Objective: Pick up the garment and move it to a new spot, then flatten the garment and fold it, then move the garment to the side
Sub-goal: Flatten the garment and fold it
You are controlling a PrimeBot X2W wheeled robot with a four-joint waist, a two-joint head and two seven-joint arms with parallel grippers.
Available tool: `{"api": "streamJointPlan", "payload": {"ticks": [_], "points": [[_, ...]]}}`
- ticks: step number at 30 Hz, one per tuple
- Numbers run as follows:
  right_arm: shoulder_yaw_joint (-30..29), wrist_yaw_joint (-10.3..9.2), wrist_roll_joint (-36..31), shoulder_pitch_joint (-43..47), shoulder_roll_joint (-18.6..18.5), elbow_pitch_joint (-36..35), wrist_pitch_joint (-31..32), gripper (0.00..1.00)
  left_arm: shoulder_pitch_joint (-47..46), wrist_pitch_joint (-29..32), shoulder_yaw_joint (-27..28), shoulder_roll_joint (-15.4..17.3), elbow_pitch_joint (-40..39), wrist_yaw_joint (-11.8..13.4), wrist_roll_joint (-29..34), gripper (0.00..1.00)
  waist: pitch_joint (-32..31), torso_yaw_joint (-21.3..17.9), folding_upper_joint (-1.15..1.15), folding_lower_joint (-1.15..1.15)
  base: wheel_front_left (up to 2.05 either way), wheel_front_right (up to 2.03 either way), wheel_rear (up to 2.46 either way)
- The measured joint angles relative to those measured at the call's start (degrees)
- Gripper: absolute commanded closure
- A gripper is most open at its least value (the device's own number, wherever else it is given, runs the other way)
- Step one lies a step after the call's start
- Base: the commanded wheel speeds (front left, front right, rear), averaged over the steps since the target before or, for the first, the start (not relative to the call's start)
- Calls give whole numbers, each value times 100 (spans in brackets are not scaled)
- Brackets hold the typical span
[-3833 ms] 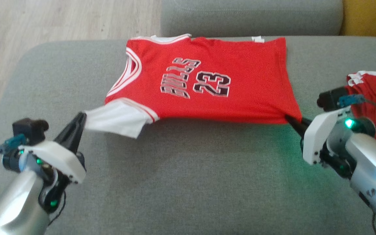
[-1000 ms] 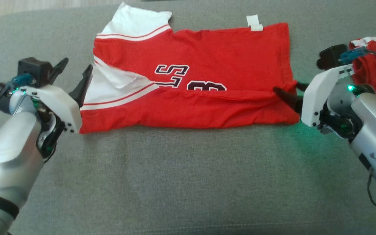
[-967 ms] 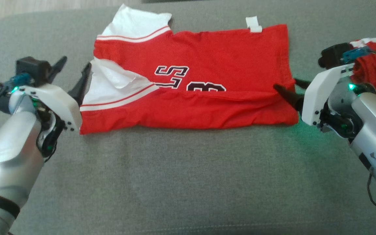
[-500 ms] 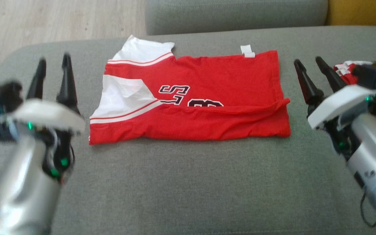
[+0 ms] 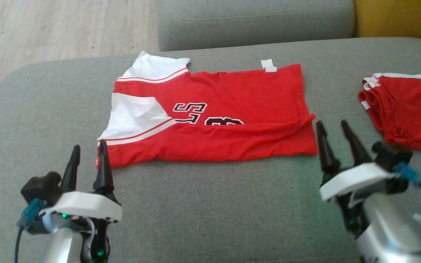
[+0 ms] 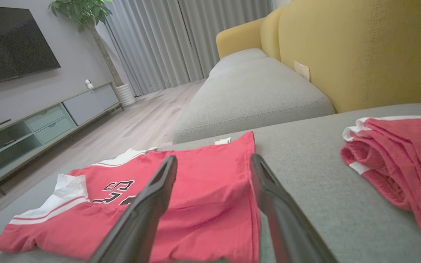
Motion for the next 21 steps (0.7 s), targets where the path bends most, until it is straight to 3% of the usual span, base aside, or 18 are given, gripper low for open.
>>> {"api": "streamJointPlan", "payload": {"ticks": [3,4,9,17,21], "points": [[-335,0,-517,359,375,-266,0,0,17,0,216,-103,41,-70,181,0,29,-78,0,0,0,0,0],[-494,0,-840,536,561,-476,1,0,13,0,261,-145,175,-207,433,0,77,-161,0,0,0,0,0],[-634,0,-1121,552,662,-834,77,0,-176,0,220,-126,977,-197,794,0,201,-305,0,0,0,0,0],[-776,0,-1267,555,699,-1251,336,0,-1098,219,171,40,2410,111,1059,0,535,-517,0,0,0,0,0],[-786,0,-1276,556,714,-1399,402,0,-1434,264,189,178,2951,385,1187,0,681,-609,0,0,0,0,0]]}}
